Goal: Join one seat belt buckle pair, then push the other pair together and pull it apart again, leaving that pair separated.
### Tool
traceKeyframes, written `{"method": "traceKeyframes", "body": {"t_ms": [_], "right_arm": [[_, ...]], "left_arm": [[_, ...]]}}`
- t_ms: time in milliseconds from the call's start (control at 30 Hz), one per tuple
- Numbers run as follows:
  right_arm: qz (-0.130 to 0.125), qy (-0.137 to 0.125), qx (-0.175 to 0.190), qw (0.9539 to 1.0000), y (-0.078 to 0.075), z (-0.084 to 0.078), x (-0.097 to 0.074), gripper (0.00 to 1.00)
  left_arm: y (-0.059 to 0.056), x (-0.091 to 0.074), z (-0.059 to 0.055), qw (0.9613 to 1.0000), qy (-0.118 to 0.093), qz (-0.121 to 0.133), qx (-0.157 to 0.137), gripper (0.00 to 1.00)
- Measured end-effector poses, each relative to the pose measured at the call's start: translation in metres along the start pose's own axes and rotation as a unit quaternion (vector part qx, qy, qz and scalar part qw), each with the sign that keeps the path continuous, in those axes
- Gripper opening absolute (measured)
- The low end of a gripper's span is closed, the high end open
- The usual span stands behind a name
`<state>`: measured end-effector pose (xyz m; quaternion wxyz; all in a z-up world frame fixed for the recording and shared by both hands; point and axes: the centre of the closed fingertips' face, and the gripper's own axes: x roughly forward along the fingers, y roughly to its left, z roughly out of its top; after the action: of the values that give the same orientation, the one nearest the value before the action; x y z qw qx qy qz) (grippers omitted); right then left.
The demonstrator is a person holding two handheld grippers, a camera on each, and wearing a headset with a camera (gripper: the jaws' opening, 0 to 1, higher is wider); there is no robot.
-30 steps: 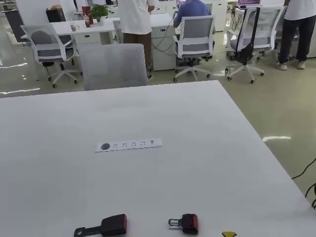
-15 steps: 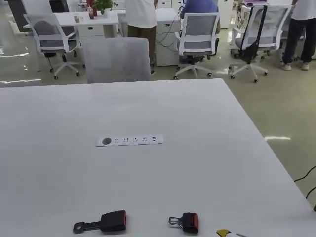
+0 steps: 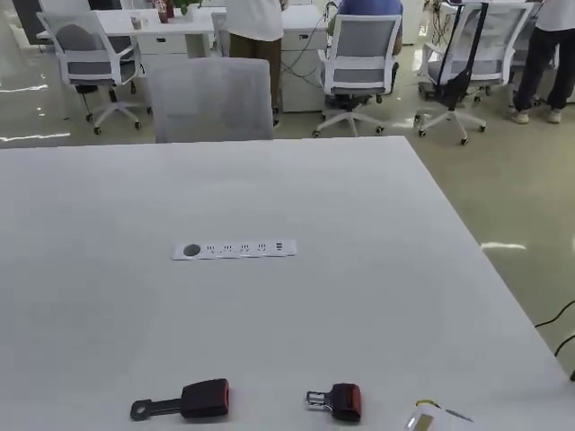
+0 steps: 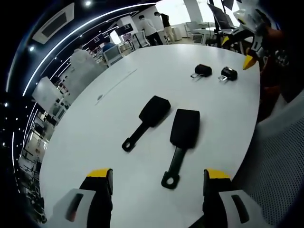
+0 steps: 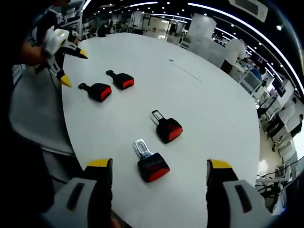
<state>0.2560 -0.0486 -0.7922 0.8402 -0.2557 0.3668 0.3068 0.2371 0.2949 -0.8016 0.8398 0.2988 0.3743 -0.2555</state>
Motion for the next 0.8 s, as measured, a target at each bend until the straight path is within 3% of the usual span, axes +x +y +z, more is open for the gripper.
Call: {"method": "traceKeyframes", "body": {"t_ms": [533, 800], "right_arm": [[0.027, -0.01, -0.018, 0.9994, 0.012, 0.008, 0.0, 0.8], [0.056, -0.014, -0.042, 0.9974, 0.019, 0.017, 0.008, 0.74]], "left_arm": [[0.002, 0.008, 0.009, 0.9999, 0.003, -0.008, 0.013, 0.8], [-0.007, 0.021, 0.023, 0.9989, 0.002, -0.042, 0.02, 0.74]]}}
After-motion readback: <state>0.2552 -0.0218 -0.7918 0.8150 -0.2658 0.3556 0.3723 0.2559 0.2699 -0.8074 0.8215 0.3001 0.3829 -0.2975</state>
